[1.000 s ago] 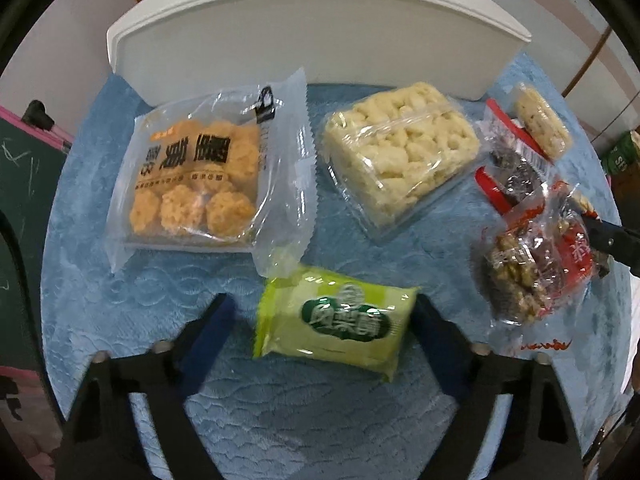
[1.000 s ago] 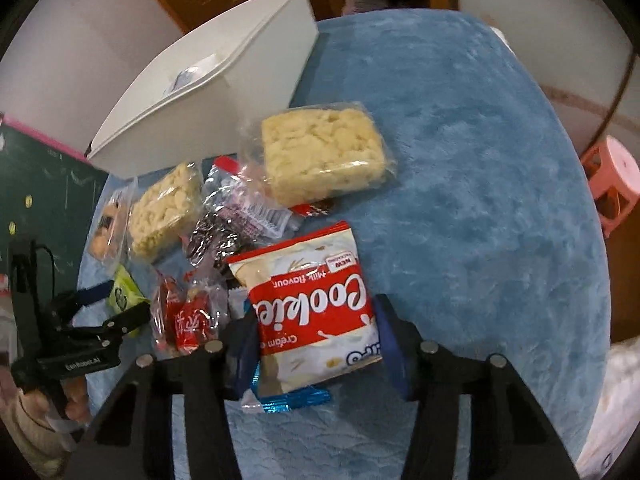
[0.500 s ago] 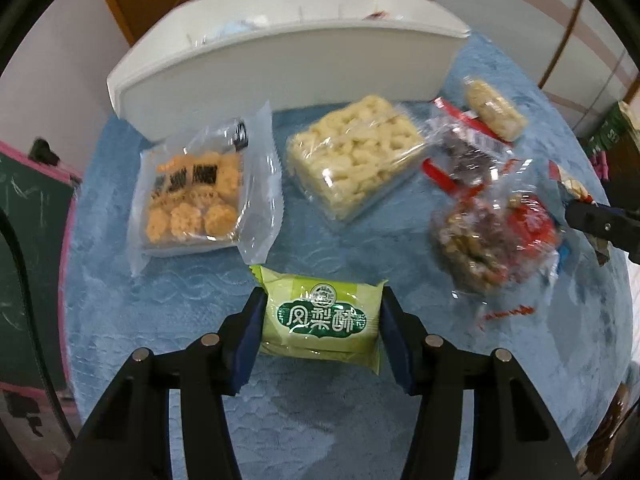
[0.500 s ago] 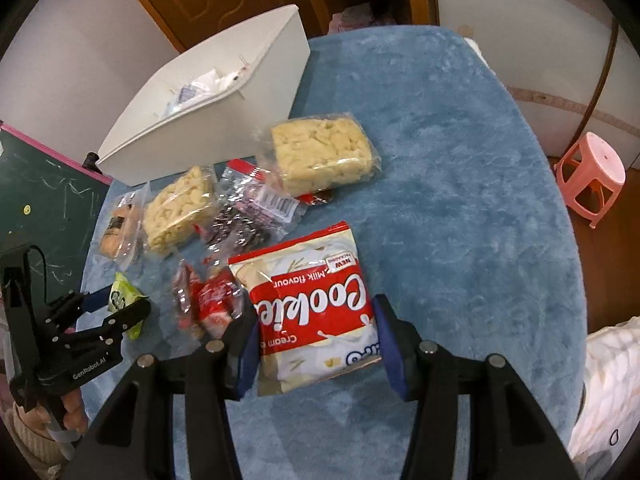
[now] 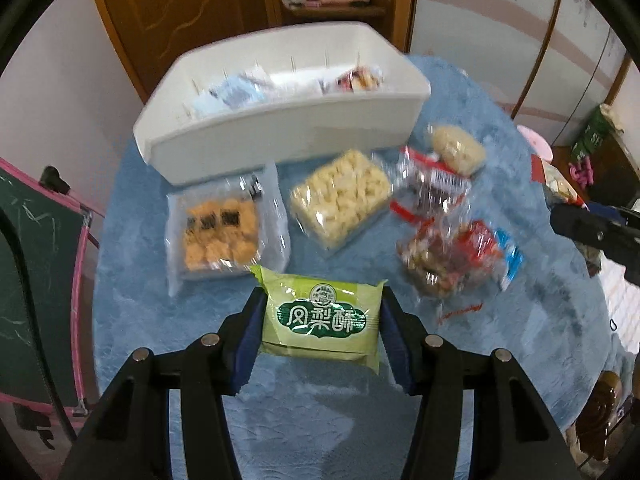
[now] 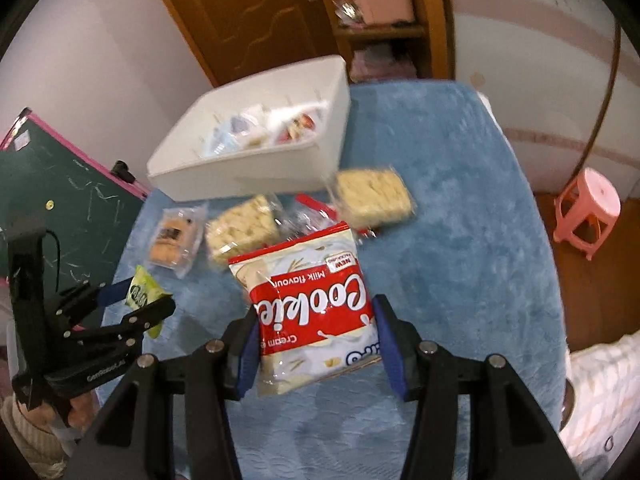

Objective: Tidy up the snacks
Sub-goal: 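Carry both packets over the white bin and open both grippers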

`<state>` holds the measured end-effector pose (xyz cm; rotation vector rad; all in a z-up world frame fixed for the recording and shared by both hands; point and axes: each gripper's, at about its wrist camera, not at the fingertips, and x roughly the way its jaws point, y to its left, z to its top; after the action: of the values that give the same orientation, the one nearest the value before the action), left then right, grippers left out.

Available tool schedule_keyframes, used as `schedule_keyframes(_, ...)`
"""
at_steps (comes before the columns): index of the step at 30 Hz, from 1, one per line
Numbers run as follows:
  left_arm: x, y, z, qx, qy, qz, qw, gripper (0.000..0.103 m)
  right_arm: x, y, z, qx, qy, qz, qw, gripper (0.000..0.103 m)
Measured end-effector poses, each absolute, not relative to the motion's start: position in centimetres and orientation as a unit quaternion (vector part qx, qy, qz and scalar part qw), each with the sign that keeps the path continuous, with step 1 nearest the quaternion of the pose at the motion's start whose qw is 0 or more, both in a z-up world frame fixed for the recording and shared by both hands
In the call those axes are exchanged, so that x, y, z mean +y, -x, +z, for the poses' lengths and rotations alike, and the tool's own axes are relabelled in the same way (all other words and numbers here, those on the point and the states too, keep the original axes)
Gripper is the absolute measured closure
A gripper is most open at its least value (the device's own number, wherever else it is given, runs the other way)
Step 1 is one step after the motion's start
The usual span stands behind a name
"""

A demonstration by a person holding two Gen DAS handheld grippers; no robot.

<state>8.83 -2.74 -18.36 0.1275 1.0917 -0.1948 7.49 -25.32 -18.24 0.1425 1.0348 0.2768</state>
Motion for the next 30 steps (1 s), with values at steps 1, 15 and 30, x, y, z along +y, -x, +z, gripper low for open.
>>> schedule_keyframes(1,-2.4,-9.1,-17.6,0.512,-0.058,-0.093,0.852,0.050,-25.0,-7.5,-17.4,0.485,-0.063,0.135,0.862,0.052)
schedule_keyframes(15,3.5,-18.1,-3.8,0.411,-0.040,-0.056,0.909,0.050,-19.0,-14.9,-3.2,0.361,-0.024,0.129,0.923,0.051)
schedule_keyframes(30,5.6,-31.2,-5.5,0.454,-0.009,-0.038,0.890,0.049,-14.7,-27.9,-1.7,0.388,-0.042,0.109,0.914,0.051)
